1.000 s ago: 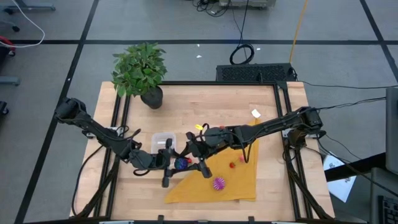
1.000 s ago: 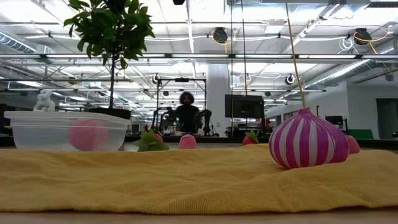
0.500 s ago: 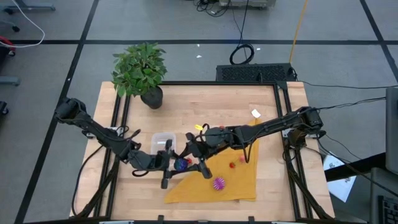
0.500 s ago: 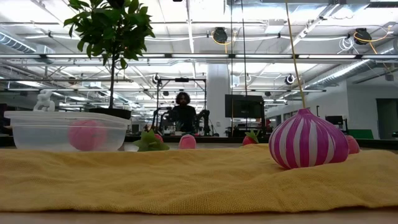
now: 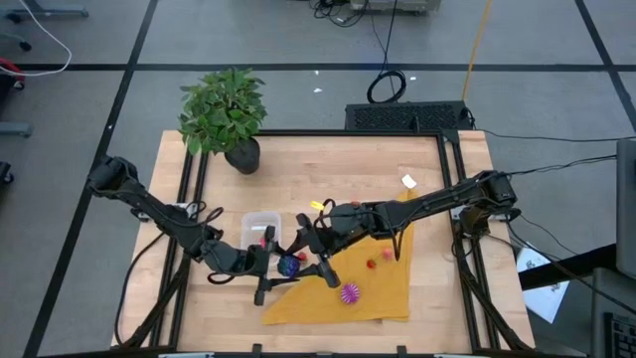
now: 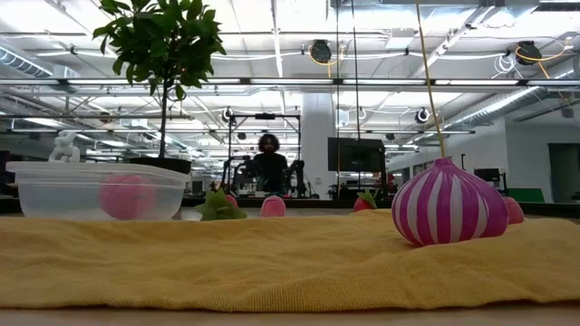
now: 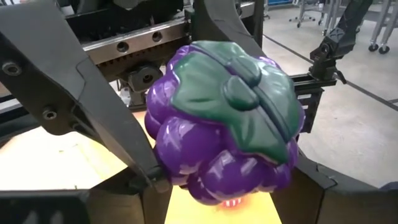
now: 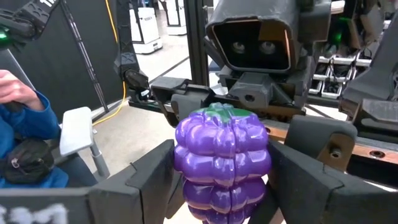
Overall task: Pick and placing Produce into tupperware
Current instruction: Put the purple grapes into the transparent bin
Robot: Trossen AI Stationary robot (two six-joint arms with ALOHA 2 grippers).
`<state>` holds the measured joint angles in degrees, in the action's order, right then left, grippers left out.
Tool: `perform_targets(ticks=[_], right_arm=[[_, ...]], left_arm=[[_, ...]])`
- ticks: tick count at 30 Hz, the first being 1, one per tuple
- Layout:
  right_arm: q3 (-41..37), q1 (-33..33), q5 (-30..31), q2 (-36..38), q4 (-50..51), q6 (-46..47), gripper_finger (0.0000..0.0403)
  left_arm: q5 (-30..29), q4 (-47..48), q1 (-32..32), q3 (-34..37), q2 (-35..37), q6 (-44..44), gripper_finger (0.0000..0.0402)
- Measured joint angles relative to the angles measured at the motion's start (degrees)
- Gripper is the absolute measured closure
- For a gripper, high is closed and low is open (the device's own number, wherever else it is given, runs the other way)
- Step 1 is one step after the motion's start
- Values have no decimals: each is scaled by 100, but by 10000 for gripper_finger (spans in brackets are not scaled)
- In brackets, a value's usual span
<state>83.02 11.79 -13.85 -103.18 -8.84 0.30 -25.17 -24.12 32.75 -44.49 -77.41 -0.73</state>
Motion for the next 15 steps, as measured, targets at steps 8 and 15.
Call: perform_targets(ticks=[8,15], right_arm=[[-2,2,-20,-195,-304,-137,180],[-2,2,-11,-199,-322,-142,180]], left_arm=[[22,-4,0,2,0,-61,176],[23,-62,11,4,0,-211,176]])
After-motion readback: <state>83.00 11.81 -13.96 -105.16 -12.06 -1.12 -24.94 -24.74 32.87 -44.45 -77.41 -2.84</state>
